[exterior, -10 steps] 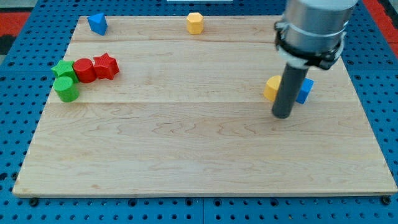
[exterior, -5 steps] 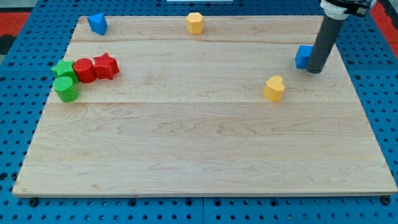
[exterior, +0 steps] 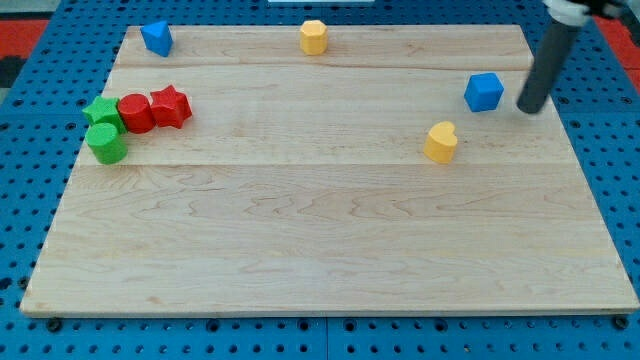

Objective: Slide the blue cube towards the top right side of the board

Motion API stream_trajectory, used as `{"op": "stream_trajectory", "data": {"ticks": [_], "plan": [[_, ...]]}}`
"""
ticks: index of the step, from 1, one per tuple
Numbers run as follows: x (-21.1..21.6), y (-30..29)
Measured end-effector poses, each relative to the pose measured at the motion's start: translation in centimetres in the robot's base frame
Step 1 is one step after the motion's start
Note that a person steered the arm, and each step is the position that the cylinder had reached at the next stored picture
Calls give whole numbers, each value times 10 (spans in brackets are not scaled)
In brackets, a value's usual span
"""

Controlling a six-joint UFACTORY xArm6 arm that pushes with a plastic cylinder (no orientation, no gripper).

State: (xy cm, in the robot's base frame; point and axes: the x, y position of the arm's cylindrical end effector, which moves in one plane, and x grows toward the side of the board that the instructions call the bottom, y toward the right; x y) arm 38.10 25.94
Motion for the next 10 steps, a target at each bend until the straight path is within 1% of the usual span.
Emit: {"op": "stream_trajectory", "data": {"ticks": [1, 2, 3, 4, 5, 6, 7, 8, 9, 10], "plan": [[-16, -64], [-67, -99], [-88, -104], [-22, -104], [-2, -53], [-59, -80], [-98, -94], [-118, -104], [-77, -84], [-94, -43]]}}
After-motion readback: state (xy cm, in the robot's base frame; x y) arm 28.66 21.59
